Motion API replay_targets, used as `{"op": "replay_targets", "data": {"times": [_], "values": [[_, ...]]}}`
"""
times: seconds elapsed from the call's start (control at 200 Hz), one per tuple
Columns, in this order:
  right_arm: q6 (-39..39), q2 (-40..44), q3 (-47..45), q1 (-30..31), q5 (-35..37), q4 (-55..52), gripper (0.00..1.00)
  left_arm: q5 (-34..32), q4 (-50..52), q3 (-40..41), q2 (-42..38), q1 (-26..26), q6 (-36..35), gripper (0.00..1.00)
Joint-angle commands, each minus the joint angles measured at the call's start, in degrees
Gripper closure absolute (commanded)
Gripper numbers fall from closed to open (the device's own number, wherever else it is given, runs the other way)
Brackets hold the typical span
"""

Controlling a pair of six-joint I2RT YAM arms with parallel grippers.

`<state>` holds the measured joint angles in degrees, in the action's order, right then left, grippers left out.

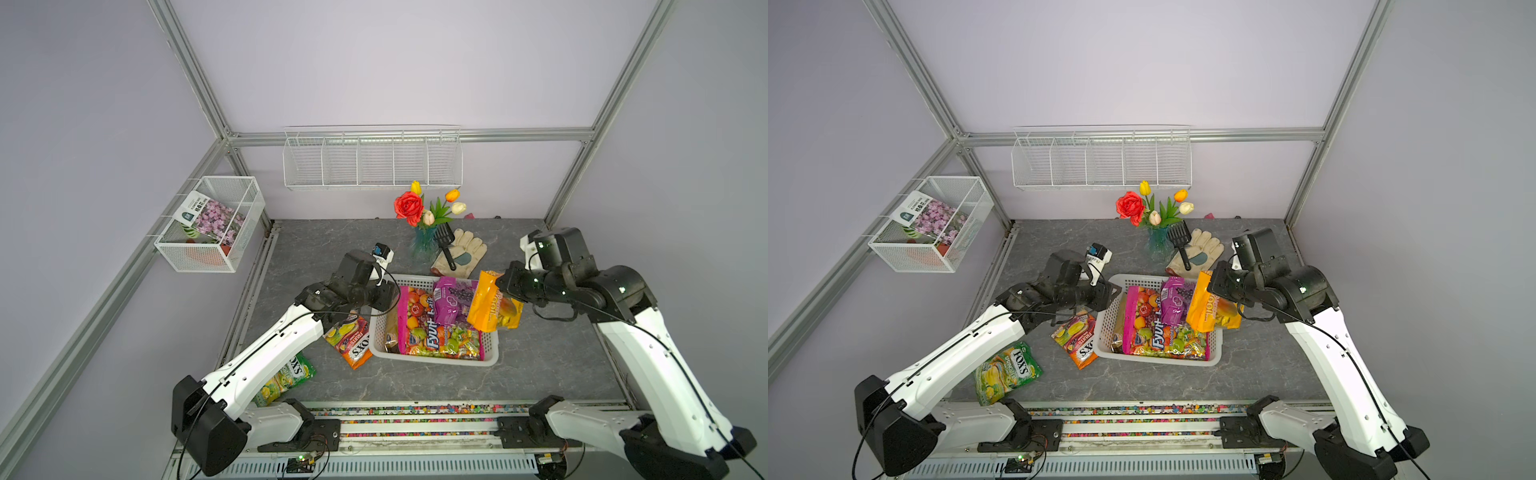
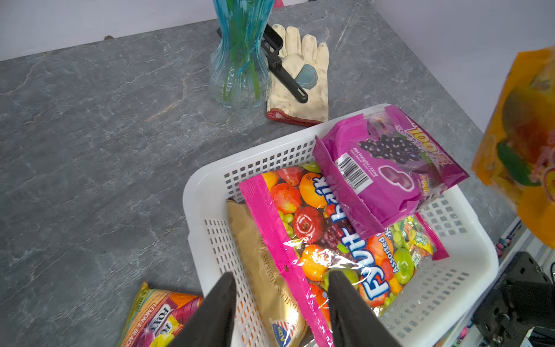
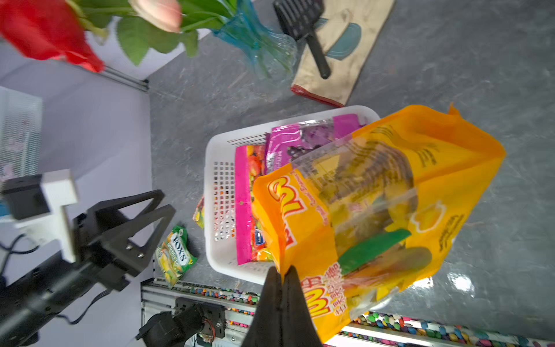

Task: Put the candies in the basket
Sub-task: Place the candy in the basket.

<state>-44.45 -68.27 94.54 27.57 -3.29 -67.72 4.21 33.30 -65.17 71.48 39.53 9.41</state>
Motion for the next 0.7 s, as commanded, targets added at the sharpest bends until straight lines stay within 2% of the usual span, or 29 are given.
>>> {"op": "replay_targets", "data": {"times": [0.0,0.085,0.21,0.35,0.395,0.47,0.695], "values": [[2.8,-2.3,6.8,2.8,-2.7,8.1,1.00,-2.5,1.2,0.8,-1.4,-1.2,2.7,0.41],[4.4,-6.0,11.7,6.1,-2.7,8.4,1.00,-3.7,2.2,0.5,-1.2,-2.7,5.1,0.36],[4.4,-10.7,16.7,10.5,-2.8,9.6,1.00,-2.9,3.2,0.9,-1.5,-5.4,7.7,0.35],[2.9,-14.5,19.2,14.5,-3.3,12.6,1.00,1.4,1.8,2.8,-4.4,-8.3,8.3,0.34],[2.2,-15.3,19.4,15.5,-3.6,13.7,1.00,1.5,1.4,3.4,-5.8,-8.8,8.5,0.31],[0.5,-16.7,19.2,17.2,-3.5,15.1,1.00,0.6,1.3,4.3,-7.7,-9.7,8.1,0.30],[-9.0,-19.3,16.8,22.8,5.9,14.2,1.00,0.6,2.4,4.8,-10.4,-11.1,6.9,0.30]]}}
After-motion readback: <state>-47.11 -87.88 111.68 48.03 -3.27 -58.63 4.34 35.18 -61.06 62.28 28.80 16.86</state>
